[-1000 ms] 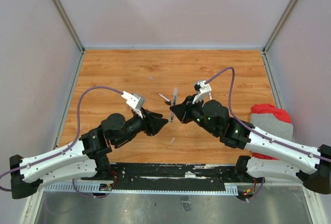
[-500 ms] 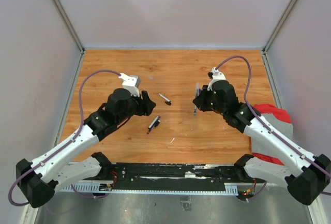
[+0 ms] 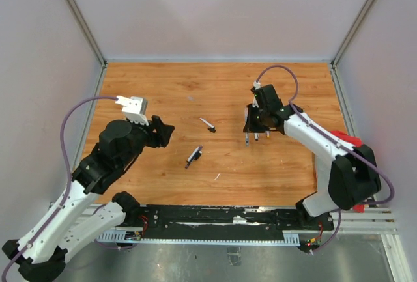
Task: Insert the pens into the pen caps
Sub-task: Place the pen at the center of the board.
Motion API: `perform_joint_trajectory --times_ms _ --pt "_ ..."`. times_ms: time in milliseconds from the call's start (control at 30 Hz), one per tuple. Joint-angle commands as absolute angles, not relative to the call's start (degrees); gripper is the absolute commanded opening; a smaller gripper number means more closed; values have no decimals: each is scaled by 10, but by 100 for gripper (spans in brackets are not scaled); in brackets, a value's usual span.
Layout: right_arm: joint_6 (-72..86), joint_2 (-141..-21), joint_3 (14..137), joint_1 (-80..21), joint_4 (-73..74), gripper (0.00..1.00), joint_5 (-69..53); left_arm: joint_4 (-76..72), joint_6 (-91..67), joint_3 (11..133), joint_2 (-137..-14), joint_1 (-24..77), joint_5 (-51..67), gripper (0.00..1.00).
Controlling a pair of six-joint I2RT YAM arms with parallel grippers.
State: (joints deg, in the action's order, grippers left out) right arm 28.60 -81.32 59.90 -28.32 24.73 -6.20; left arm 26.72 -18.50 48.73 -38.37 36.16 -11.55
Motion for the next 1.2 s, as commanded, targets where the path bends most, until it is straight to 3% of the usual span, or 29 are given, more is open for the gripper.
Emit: perform_joint_trajectory --times_ms 0,333,900,1033,1167 --pt "247 -887 667 -266 314 2 -56 301 -159 474 -350 359 -144 65" --pt "235 -1078 835 -263 430 3 -30 284 -163 444 -325 359 -144 65" --pt "245 -1200 913 -256 454 10 25 277 -156 437 -322 359 -136 65" --pt "248 -1209 920 -251 452 15 27 275 -156 437 -325 359 -134 65" --pt "247 -1219 925 -250 451 27 23 275 -155 437 -328 359 -134 65"
